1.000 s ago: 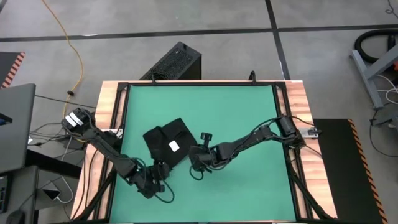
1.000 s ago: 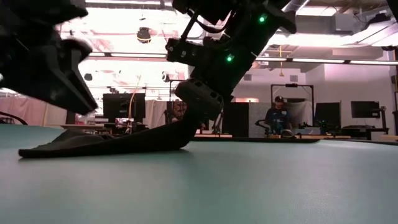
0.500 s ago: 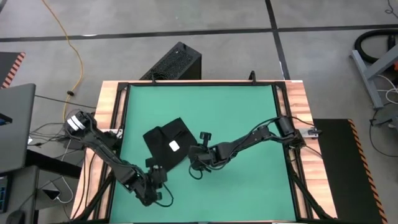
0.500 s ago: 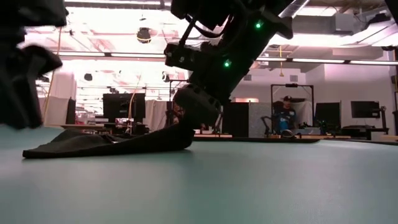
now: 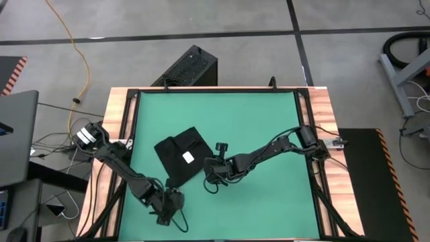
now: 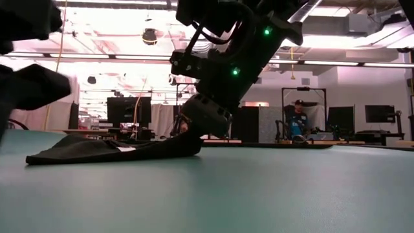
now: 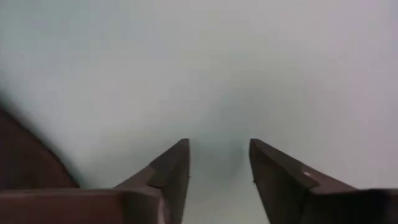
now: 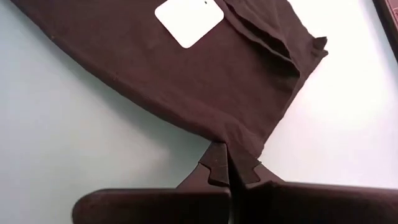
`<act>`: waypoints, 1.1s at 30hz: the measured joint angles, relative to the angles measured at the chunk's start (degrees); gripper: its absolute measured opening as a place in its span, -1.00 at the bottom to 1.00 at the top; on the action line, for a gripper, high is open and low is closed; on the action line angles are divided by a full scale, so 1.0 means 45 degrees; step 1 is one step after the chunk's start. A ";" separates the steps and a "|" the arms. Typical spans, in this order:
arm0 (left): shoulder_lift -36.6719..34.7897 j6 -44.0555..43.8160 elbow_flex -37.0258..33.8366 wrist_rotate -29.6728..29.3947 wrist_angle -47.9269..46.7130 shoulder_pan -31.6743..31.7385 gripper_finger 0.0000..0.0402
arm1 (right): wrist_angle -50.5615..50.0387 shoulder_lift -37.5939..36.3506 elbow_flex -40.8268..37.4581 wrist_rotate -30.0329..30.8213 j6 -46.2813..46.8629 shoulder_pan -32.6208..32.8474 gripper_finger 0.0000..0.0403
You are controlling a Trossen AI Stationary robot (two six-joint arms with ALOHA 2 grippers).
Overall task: Roll towel
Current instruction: Roll the black towel
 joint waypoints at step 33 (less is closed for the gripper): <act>0.0307 -0.2383 -0.2335 -0.7286 0.1198 -0.1440 -0.26 | -0.0049 0.0000 -0.0005 -0.0392 -0.0325 -0.0335 -0.99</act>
